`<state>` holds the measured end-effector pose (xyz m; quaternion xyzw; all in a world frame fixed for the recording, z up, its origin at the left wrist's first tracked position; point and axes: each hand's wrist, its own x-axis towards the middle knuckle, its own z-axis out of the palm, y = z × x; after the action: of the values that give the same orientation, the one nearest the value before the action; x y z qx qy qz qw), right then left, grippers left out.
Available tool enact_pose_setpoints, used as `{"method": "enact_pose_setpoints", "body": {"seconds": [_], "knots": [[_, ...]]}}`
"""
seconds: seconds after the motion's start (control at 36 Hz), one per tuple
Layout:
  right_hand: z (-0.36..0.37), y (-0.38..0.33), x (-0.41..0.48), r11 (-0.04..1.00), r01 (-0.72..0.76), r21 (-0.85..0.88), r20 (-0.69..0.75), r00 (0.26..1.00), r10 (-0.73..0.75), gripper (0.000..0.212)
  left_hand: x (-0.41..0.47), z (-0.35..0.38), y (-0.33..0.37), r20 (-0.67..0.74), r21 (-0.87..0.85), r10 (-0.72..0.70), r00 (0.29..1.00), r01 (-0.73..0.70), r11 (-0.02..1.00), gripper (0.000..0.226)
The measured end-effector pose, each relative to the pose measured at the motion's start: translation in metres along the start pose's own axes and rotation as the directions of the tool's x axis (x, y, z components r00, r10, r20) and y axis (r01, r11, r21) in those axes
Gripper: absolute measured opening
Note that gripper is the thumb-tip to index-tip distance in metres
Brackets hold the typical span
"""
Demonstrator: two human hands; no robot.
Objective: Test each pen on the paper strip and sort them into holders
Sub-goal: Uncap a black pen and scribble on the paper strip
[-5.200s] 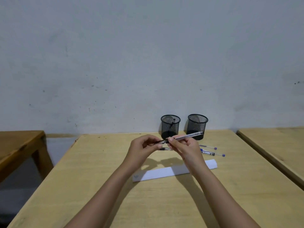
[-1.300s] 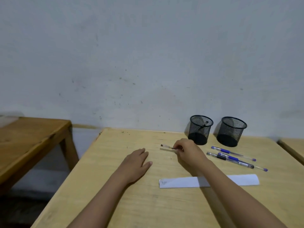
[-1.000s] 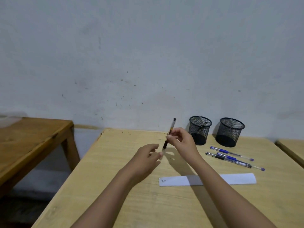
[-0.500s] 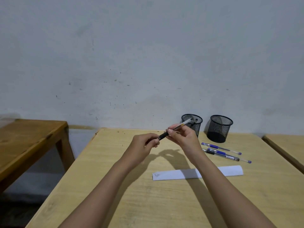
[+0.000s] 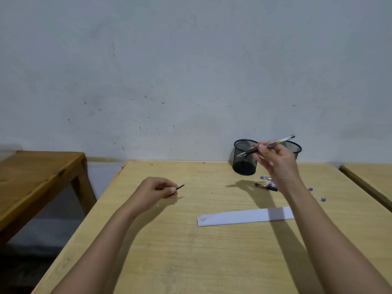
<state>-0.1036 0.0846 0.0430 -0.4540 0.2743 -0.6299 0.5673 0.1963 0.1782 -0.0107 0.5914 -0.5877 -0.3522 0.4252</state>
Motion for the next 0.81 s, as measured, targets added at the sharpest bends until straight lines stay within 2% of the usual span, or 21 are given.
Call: {"method": "enact_pose_setpoints", "body": {"seconds": [0.08,0.14,0.19,0.31,0.5,0.67,0.75,0.81], "knots": [[0.009,0.023,-0.006,0.995,-0.03,-0.09,-0.001,1.0,0.03,0.005,0.006,0.017,-0.009,-0.112,0.06,-0.003,0.994,0.01,0.998,0.014],[0.012,0.039,-0.01,0.991,-0.059,-0.117,-0.028,0.998,0.056,0.008,0.009,0.032,-0.01,-0.129,0.084,0.007,0.992,0.004,0.996,0.011],[0.01,0.051,-0.013,0.986,-0.073,-0.148,-0.051,0.996,0.066,0.008,0.012,0.043,-0.012,-0.098,0.138,0.031,0.995,-0.018,0.99,0.008],[0.003,0.063,-0.015,0.964,-0.09,-0.25,-0.045,0.996,0.081,0.006,0.023,0.051,-0.014,-0.024,0.335,0.102,0.994,-0.089,0.938,0.019],[0.003,0.064,-0.022,0.894,-0.075,-0.443,0.003,0.996,0.086,0.009,0.035,0.059,-0.022,0.028,0.468,0.181,0.983,-0.173,0.866,0.018],[0.007,0.065,-0.03,0.887,-0.087,-0.454,-0.006,0.995,0.095,0.013,0.024,0.061,-0.015,0.016,0.487,0.178,0.984,-0.163,0.858,0.03],[0.012,0.067,-0.034,0.917,-0.136,-0.376,-0.029,0.99,0.135,0.015,0.007,0.059,-0.005,-0.06,0.388,0.16,0.985,-0.124,0.913,0.034],[0.02,0.066,-0.039,0.947,-0.186,-0.261,-0.021,0.982,0.187,0.017,-0.009,0.06,0.001,-0.081,0.273,0.133,0.988,-0.106,0.956,0.034]]}}
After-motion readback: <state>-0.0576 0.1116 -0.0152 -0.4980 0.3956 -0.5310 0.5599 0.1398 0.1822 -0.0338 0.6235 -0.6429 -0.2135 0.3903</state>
